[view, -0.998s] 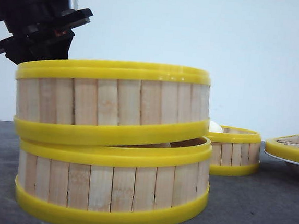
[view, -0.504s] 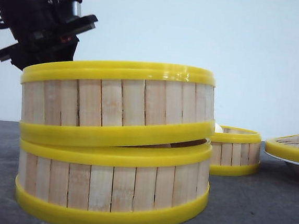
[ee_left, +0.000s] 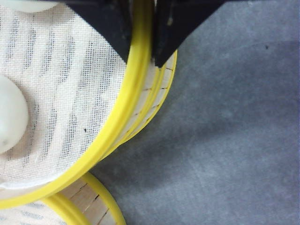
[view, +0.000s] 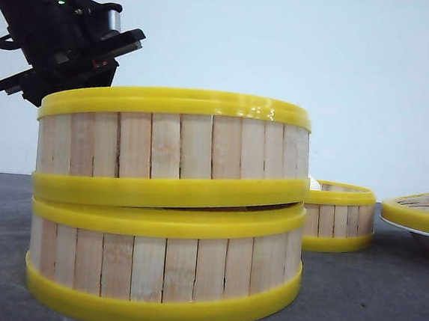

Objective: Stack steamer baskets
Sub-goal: 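Open the left gripper and withdraw it from the stack, then grasp the one-bun basket's rim with the right gripper and lift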

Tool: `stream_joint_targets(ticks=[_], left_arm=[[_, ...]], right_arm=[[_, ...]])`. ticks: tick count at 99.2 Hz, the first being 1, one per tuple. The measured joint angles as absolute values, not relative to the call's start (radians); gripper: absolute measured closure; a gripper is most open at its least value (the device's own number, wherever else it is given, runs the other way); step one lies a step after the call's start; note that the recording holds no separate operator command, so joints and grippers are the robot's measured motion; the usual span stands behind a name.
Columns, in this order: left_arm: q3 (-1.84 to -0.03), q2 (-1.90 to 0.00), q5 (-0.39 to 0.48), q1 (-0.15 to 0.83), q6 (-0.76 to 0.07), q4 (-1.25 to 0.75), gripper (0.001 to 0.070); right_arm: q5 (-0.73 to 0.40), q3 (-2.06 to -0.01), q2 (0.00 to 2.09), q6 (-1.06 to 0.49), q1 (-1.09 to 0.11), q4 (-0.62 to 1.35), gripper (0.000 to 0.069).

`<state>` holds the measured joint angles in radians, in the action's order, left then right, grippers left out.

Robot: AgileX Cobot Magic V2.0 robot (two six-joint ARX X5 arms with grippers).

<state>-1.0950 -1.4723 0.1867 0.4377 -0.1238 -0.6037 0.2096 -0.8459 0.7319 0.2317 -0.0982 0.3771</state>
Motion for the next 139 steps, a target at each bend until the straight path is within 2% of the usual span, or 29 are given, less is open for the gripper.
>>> stream_joint_targets(ticks=[67, 74, 87, 94, 112, 139], left_arm=[[-1.104, -1.473, 0.164, 0.463, -0.123, -0.628, 0.0677], [-1.104, -1.474, 0.172, 0.463, -0.127, -0.634, 0.0641], [-1.100, -1.484, 0.175, 0.468, -0.135, -0.655, 0.0468], [-1.100, -1.483, 0.171, 0.469, -0.135, -0.655, 0.0416], [-1.095, -1.421, 0.142, 0.472, -0.136, -0.623, 0.0407], [-1.095, -1.205, 0.078, 0.472, -0.143, -0.546, 0.0407]], right_arm=[[0.210, -0.846, 0.732, 0.232, -0.098, 0.377, 0.0266], [0.210, -0.846, 0.732, 0.232, -0.098, 0.377, 0.0266], [0.210, -0.846, 0.732, 0.232, -0.098, 0.377, 0.0266], [0.210, -0.846, 0.732, 0.232, -0.098, 0.377, 0.0266], [0.210, -0.846, 0.732, 0.232, -0.098, 0.379, 0.0266], [0.221, -0.846, 0.756, 0.244, -0.098, 0.381, 0.0266]])
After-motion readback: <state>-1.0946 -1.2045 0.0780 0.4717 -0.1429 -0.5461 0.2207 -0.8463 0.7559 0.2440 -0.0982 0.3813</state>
